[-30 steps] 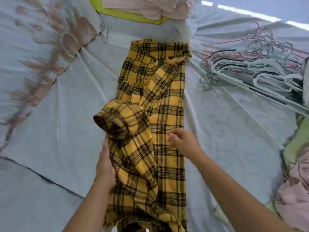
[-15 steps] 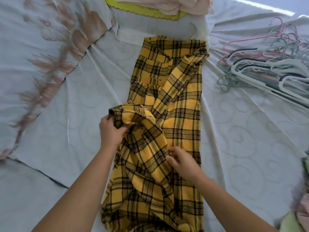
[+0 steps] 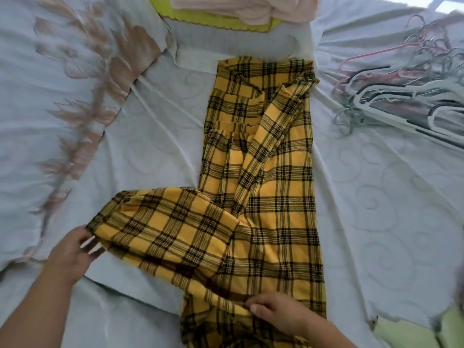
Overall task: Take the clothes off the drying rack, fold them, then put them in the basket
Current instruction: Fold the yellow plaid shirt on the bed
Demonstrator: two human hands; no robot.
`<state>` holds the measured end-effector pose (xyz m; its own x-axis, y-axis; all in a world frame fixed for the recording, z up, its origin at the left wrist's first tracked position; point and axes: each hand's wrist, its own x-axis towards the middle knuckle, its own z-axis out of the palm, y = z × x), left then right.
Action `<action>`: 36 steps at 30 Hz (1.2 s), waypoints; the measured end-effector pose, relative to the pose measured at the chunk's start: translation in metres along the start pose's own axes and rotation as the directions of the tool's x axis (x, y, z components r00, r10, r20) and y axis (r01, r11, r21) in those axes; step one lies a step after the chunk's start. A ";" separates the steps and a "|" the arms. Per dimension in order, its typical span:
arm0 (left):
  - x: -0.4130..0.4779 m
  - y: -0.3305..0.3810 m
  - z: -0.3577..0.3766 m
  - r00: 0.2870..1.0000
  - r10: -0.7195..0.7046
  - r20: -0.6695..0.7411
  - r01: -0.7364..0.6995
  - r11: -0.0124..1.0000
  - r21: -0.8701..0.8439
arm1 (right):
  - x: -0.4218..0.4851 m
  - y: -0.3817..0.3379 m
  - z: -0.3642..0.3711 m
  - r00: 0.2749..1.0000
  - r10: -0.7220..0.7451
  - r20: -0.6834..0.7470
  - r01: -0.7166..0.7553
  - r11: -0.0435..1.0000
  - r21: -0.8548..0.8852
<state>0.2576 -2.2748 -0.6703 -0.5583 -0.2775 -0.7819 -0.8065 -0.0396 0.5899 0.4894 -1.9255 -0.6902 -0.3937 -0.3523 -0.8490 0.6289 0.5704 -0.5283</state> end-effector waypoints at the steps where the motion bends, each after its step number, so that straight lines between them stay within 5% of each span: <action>1: 0.000 -0.010 0.000 0.997 -0.078 -0.023 0.076 0.993 -0.086 | 0.001 -0.001 0.003 1.000 0.004 0.010 -0.004 1.000 -0.017; 5: -0.002 -0.032 0.018 0.964 -0.256 0.073 0.265 0.954 -0.142 | 0.008 0.001 0.012 0.999 0.041 0.008 -0.040 0.995 -0.091; 11: -0.027 -0.007 -0.002 0.956 -0.069 0.285 0.113 0.984 -0.139 | 0.006 0.009 0.015 0.988 0.131 0.087 -0.124 0.989 -0.080; 15: -0.079 0.034 0.037 0.751 0.017 0.660 0.206 0.944 -0.259 | -0.001 0.018 0.013 0.980 0.199 0.019 -0.199 0.955 0.221; 18: -0.115 0.066 0.128 0.802 0.250 0.542 -0.109 0.955 -0.277 | -0.014 0.028 0.013 0.960 0.279 0.004 -0.246 0.841 0.482; 21: -0.137 0.080 0.233 0.751 0.411 0.517 -0.318 0.911 -0.262 | -0.023 0.052 0.020 0.949 0.301 -0.093 -0.157 0.708 0.688; 24: -0.129 0.051 0.291 0.746 0.506 0.433 -0.619 0.766 0.173 | -0.026 0.074 0.025 0.917 0.345 -0.200 0.066 0.363 0.929; 27: -0.108 -0.016 0.286 0.793 0.452 0.408 -0.600 0.461 0.654 | -0.030 0.079 0.031 0.885 0.375 -0.275 0.204 0.217 0.955; 29: -0.101 -0.057 0.264 0.847 0.403 0.346 -0.507 0.419 0.753 | -0.035 0.074 0.035 0.878 0.335 -0.341 0.257 0.271 0.928; 33: -0.094 -0.099 0.228 0.918 0.347 0.192 -0.361 0.533 0.765 | -0.046 0.075 0.049 0.851 0.213 -0.480 0.216 0.690 0.690; 36: -0.098 -0.108 0.215 0.894 0.386 0.225 -0.415 0.528 0.741 | -0.048 0.075 0.058 0.804 0.205 -0.559 0.269 0.711 0.649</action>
<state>0.3578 -2.0370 -0.7008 -0.8548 -0.0472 -0.5169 -0.3384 0.8057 0.4861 0.5950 -1.9088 -0.6892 -0.5618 0.2483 -0.7891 0.7765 -0.1708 -0.6065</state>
